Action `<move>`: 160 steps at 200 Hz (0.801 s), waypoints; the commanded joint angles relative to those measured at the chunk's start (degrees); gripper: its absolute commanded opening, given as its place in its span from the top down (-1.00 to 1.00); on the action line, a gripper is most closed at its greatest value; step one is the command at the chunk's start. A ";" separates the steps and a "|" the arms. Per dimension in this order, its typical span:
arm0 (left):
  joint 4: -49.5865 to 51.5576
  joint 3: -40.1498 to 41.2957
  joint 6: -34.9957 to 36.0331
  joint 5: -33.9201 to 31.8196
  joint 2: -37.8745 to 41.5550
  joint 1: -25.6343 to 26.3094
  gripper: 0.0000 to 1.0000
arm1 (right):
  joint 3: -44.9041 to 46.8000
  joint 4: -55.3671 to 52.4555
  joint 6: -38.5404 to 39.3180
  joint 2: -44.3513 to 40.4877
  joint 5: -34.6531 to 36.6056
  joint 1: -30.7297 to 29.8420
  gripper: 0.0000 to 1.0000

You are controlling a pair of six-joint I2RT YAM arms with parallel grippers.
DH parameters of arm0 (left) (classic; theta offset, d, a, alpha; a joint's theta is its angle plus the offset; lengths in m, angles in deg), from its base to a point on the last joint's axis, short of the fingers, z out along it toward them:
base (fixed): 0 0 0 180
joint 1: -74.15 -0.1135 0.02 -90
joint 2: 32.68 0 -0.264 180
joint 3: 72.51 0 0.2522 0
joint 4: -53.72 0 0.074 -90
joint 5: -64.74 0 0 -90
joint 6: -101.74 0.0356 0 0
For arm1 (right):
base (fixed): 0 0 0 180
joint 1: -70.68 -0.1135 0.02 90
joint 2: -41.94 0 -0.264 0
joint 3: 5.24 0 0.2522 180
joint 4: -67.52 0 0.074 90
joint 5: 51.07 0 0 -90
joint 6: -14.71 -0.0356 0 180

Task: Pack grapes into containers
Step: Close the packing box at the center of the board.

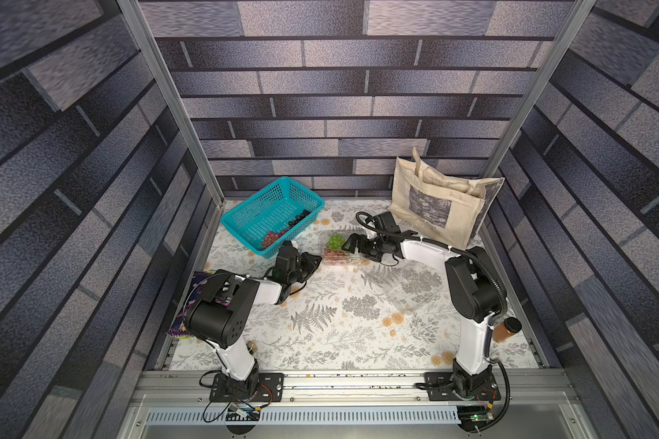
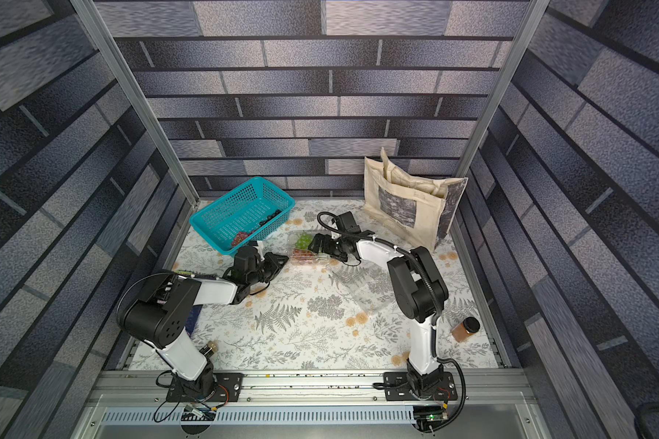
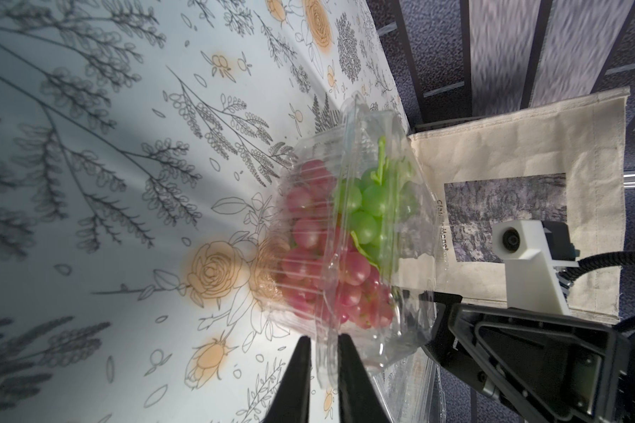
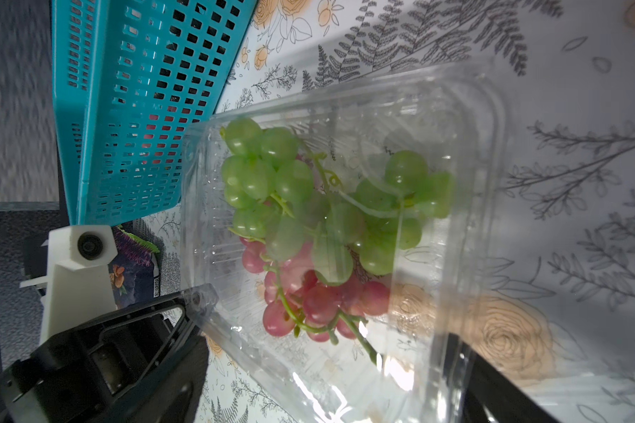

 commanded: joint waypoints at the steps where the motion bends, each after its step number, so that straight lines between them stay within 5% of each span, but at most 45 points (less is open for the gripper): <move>1: 1.87 -0.09 -0.51 0.35 -1.75 1.08 0.68 | 0.10 0.11 -0.03 1.23 -1.08 -1.25 -1.00; 134: 0.67 0.05 -0.87 -0.17 -2.88 2.47 0.84 | -0.73 -0.16 -0.12 1.84 -1.25 -1.51 -1.00; 160: 2.38 0.30 0.36 -0.36 -1.07 2.01 0.72 | -1.02 -0.69 0.09 1.43 -1.15 -1.52 -1.00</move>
